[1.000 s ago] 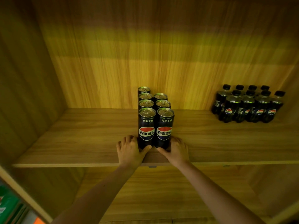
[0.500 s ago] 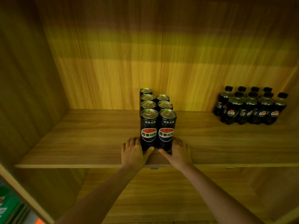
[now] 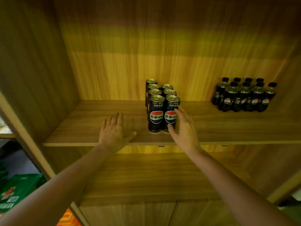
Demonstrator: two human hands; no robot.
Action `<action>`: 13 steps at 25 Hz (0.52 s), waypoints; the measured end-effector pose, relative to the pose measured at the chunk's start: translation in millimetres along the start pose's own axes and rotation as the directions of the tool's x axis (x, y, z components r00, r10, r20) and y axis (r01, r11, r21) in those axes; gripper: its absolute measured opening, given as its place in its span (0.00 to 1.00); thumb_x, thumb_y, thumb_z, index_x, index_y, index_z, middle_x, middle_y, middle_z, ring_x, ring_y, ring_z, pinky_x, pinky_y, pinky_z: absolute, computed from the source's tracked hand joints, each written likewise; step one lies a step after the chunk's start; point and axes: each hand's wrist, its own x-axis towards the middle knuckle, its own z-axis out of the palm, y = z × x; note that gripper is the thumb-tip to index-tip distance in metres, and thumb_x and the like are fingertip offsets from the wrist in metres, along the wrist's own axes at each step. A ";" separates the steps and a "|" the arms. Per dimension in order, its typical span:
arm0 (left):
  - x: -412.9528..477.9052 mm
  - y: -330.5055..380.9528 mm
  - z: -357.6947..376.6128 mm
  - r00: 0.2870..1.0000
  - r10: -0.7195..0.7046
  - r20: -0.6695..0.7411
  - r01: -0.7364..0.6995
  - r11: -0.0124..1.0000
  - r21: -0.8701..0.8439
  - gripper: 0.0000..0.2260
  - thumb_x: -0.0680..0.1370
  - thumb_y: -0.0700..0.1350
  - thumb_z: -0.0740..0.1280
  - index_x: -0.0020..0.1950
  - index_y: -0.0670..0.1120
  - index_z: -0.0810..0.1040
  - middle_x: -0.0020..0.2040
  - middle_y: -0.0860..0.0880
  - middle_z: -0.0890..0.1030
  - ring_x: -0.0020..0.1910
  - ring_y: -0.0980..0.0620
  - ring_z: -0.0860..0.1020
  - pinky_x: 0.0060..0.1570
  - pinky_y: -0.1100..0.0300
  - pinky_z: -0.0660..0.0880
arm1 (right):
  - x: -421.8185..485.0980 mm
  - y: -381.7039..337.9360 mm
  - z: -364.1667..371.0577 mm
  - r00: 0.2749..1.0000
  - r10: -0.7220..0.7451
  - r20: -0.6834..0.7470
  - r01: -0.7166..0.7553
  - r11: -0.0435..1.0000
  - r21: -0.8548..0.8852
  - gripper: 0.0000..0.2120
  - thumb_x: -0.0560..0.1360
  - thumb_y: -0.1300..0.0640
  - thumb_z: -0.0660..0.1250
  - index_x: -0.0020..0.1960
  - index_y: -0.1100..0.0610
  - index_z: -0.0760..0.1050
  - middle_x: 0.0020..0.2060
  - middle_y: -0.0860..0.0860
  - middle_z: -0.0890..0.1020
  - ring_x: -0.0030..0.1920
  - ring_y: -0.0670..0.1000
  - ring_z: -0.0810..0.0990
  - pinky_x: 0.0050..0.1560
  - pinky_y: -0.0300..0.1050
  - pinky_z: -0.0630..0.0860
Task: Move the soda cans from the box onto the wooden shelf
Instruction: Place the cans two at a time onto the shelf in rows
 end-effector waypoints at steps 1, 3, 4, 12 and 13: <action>-8.6 -8.2 -9.7 1.000 0.007 -0.002 -0.007 1.000 0.022 0.39 0.74 0.64 0.56 0.75 0.44 0.45 0.77 0.43 0.50 0.76 0.45 0.50 0.74 0.48 0.45 | -4.8 -16.6 -2.9 0.998 -0.056 0.031 0.057 0.998 -0.035 0.29 0.74 0.52 0.64 0.72 0.57 0.59 0.73 0.53 0.61 0.73 0.52 0.59 0.70 0.46 0.58; -28.5 -21.5 -24.9 1.000 0.021 -0.014 -0.020 0.998 0.052 0.39 0.74 0.64 0.56 0.75 0.42 0.46 0.77 0.42 0.52 0.75 0.44 0.52 0.74 0.48 0.46 | -13.7 -47.9 -2.6 0.974 -0.167 0.153 0.187 0.974 -0.129 0.31 0.75 0.49 0.62 0.73 0.57 0.56 0.74 0.53 0.58 0.74 0.53 0.56 0.72 0.46 0.54; -40.4 -27.8 -31.0 1.000 0.024 -0.018 -0.023 0.997 0.067 0.40 0.74 0.64 0.56 0.75 0.42 0.46 0.77 0.42 0.53 0.75 0.44 0.53 0.74 0.48 0.46 | -19.4 -62.3 0.4 0.954 -0.208 0.214 0.243 0.958 -0.155 0.32 0.75 0.48 0.61 0.73 0.57 0.54 0.75 0.53 0.56 0.75 0.53 0.54 0.73 0.47 0.51; -111.4 -63.1 -38.0 1.000 0.009 -0.018 -0.007 0.994 0.112 0.39 0.74 0.63 0.57 0.75 0.43 0.46 0.77 0.43 0.51 0.76 0.46 0.50 0.73 0.51 0.43 | -60.1 -102.5 30.7 0.880 -0.239 0.409 0.339 0.921 -0.191 0.38 0.73 0.42 0.61 0.74 0.58 0.48 0.76 0.55 0.52 0.75 0.54 0.51 0.74 0.49 0.47; -118.3 -65.1 -34.1 1.000 0.004 -0.015 -0.002 0.994 0.107 0.39 0.74 0.63 0.58 0.75 0.43 0.46 0.77 0.43 0.51 0.76 0.46 0.50 0.73 0.51 0.43 | -66.3 -103.6 36.0 0.874 -0.241 0.421 0.342 0.921 -0.184 0.39 0.73 0.41 0.61 0.74 0.58 0.48 0.76 0.55 0.52 0.75 0.54 0.51 0.74 0.50 0.47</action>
